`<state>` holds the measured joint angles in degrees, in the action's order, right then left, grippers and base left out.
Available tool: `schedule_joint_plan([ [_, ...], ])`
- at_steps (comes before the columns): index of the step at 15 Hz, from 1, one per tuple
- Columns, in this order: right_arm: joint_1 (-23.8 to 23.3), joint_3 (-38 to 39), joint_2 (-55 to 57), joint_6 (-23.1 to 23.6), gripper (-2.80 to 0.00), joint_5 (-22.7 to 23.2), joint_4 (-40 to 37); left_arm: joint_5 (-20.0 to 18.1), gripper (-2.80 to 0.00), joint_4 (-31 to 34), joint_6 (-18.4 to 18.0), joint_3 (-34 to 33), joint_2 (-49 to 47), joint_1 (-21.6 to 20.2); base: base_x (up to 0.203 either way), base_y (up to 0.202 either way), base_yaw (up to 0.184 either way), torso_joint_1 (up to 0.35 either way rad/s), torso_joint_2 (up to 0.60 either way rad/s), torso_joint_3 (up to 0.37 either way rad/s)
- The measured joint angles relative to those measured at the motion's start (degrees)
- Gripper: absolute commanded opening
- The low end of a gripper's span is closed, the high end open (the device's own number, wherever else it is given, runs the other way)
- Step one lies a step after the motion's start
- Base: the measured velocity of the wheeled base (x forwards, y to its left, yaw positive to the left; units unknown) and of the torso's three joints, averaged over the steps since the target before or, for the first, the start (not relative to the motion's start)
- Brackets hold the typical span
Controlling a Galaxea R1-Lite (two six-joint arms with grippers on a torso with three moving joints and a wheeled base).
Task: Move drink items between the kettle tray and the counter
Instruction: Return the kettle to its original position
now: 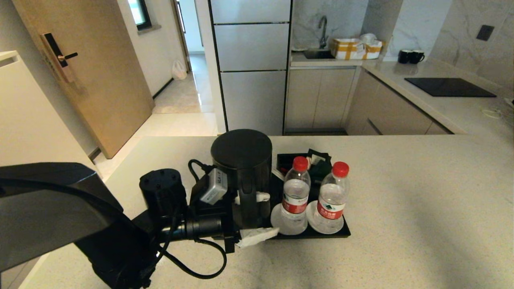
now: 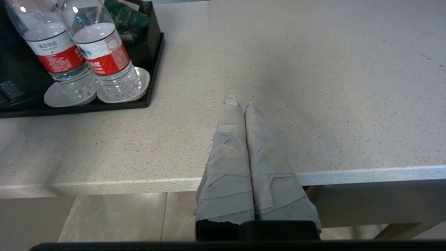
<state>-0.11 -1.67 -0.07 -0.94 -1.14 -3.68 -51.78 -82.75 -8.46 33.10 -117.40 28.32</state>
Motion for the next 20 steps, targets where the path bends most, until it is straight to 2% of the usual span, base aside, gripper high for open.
schedule_joint_plan([
  [5, 0.04, 0.00, 0.00, 0.00, -2.80, -0.01, 0.02, 0.06, 0.00, -0.02, 0.09, -0.13, 0.52, -2.74, 0.000, 0.000, 0.000, 0.000, 0.00, 0.000],
  [14, 0.04, 0.00, 0.00, 0.01, -2.80, 0.00, -0.09, 0.49, 0.00, 0.69, 0.17, -4.65, 3.58, -3.21, 0.000, 0.000, 0.000, 0.000, 0.00, 0.000],
  [20, 0.01, 0.00, 0.00, 0.01, -2.80, -0.01, -0.06, 0.94, 0.00, -0.07, 0.15, -9.40, 4.52, -7.44, 0.000, 0.000, 0.000, 0.000, 0.00, 0.000],
])
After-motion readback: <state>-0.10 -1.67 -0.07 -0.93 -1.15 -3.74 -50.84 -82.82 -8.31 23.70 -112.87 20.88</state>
